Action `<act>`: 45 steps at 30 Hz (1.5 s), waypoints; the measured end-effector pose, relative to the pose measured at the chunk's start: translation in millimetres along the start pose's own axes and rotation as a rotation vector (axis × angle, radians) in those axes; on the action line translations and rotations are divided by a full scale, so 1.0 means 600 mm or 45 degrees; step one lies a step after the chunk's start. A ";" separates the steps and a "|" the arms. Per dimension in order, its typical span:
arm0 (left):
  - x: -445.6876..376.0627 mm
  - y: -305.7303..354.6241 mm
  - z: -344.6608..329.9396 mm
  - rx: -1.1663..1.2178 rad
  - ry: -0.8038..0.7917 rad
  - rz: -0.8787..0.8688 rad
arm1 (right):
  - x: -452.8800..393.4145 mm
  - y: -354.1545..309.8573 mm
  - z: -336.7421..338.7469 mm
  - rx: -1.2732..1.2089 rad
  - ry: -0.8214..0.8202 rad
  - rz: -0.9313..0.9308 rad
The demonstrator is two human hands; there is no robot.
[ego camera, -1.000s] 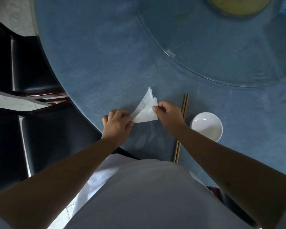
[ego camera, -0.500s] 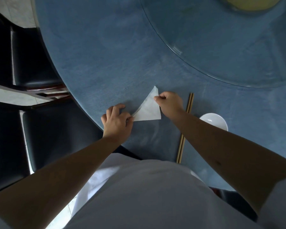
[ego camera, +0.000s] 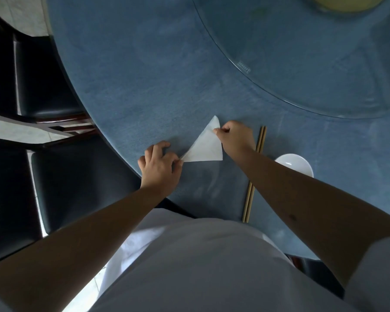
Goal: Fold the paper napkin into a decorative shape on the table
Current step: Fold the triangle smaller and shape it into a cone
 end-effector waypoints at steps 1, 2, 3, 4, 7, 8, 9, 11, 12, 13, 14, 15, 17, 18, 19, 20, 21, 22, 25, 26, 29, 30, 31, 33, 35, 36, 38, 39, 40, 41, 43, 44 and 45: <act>0.000 -0.001 0.000 -0.002 0.005 0.000 | 0.002 0.001 0.001 0.009 0.002 -0.005; 0.000 -0.002 -0.001 -0.005 0.010 0.000 | 0.003 0.002 0.002 0.018 0.005 -0.009; 0.001 -0.002 -0.001 -0.008 0.016 0.002 | 0.004 0.003 0.003 0.026 0.008 -0.014; 0.001 -0.003 -0.001 -0.008 0.023 0.008 | 0.005 0.004 0.003 0.029 0.010 -0.019; 0.005 -0.001 0.000 0.043 0.046 0.067 | 0.011 0.006 0.010 -0.062 0.075 -0.028; 0.008 0.000 0.001 0.059 0.048 0.080 | 0.015 0.008 0.013 -0.114 0.112 -0.017; 0.010 0.003 0.002 0.047 0.052 0.056 | 0.022 0.009 0.013 -0.151 0.143 0.011; 0.016 0.016 0.001 -0.051 0.038 -0.140 | 0.040 0.010 0.008 -0.123 0.163 0.136; 0.020 0.025 -0.002 -0.122 -0.001 -0.288 | 0.052 0.009 0.002 -0.050 0.153 0.238; 0.024 0.033 -0.008 -0.215 -0.059 -0.437 | 0.064 0.008 -0.006 0.067 0.144 0.358; 0.028 0.040 -0.015 -0.335 -0.124 -0.562 | 0.075 0.006 -0.016 0.226 0.138 0.477; 0.032 0.045 -0.024 -0.460 -0.188 -0.645 | 0.084 0.005 -0.027 0.404 0.137 0.580; 0.036 0.046 -0.039 -0.635 -0.281 -0.685 | 0.090 0.006 -0.045 0.707 0.133 0.708; 0.037 0.043 -0.044 -0.671 -0.310 -0.665 | 0.088 0.008 -0.052 0.802 0.107 0.715; 0.036 0.040 -0.048 -0.681 -0.335 -0.630 | 0.083 0.011 -0.056 0.859 0.069 0.687; 0.036 0.035 -0.051 -0.685 -0.360 -0.589 | 0.076 0.015 -0.058 0.886 0.031 0.640; 0.035 0.031 -0.054 -0.690 -0.386 -0.551 | 0.069 0.018 -0.058 0.893 -0.006 0.588; 0.036 0.028 -0.056 -0.695 -0.411 -0.519 | 0.062 0.021 -0.057 0.893 -0.041 0.537; 0.044 0.023 -0.057 -0.674 -0.442 -0.468 | 0.048 0.025 -0.050 0.930 -0.113 0.482; 0.048 0.021 -0.057 -0.663 -0.445 -0.458 | 0.044 0.026 -0.047 0.954 -0.124 0.481; 0.060 0.019 -0.057 -0.637 -0.448 -0.414 | 0.030 0.026 -0.035 0.971 -0.138 0.453; 0.062 0.019 -0.057 -0.632 -0.453 -0.398 | 0.027 0.025 -0.032 0.975 -0.145 0.448; 0.064 0.019 -0.056 -0.629 -0.458 -0.384 | 0.025 0.025 -0.030 0.985 -0.155 0.449; 0.067 0.019 -0.055 -0.620 -0.461 -0.375 | 0.024 0.025 -0.028 1.002 -0.175 0.463; 0.068 0.020 -0.053 -0.611 -0.453 -0.377 | 0.026 0.026 -0.026 0.971 -0.175 0.469; 0.069 0.020 -0.051 -0.591 -0.439 -0.376 | 0.027 0.027 -0.024 0.925 -0.165 0.461; 0.068 0.022 -0.047 -0.538 -0.402 -0.356 | 0.028 0.028 -0.018 0.808 -0.137 0.416; 0.065 0.023 -0.045 -0.521 -0.388 -0.340 | 0.028 0.028 -0.015 0.770 -0.118 0.396; 0.062 0.024 -0.046 -0.513 -0.377 -0.327 | 0.030 0.029 -0.012 0.767 -0.099 0.398; 0.058 0.026 -0.047 -0.516 -0.371 -0.317 | 0.034 0.028 -0.010 0.807 -0.081 0.435; 0.049 0.028 -0.053 -0.537 -0.370 -0.295 | 0.046 0.027 -0.014 0.966 -0.071 0.573; 0.046 0.029 -0.056 -0.547 -0.374 -0.287 | 0.052 0.028 -0.020 1.041 -0.083 0.631; 0.045 0.029 -0.059 -0.555 -0.382 -0.279 | 0.057 0.031 -0.026 1.097 -0.102 0.661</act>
Point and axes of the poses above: each hand's wrist, its own x-axis away from the middle knuckle, its own z-axis out of the back of the hand, y = z × x, the point moved 3 cm from there along -x, towards the middle knuckle, and after that the axes turned 12 degrees about -y, right-handed, at the moved point
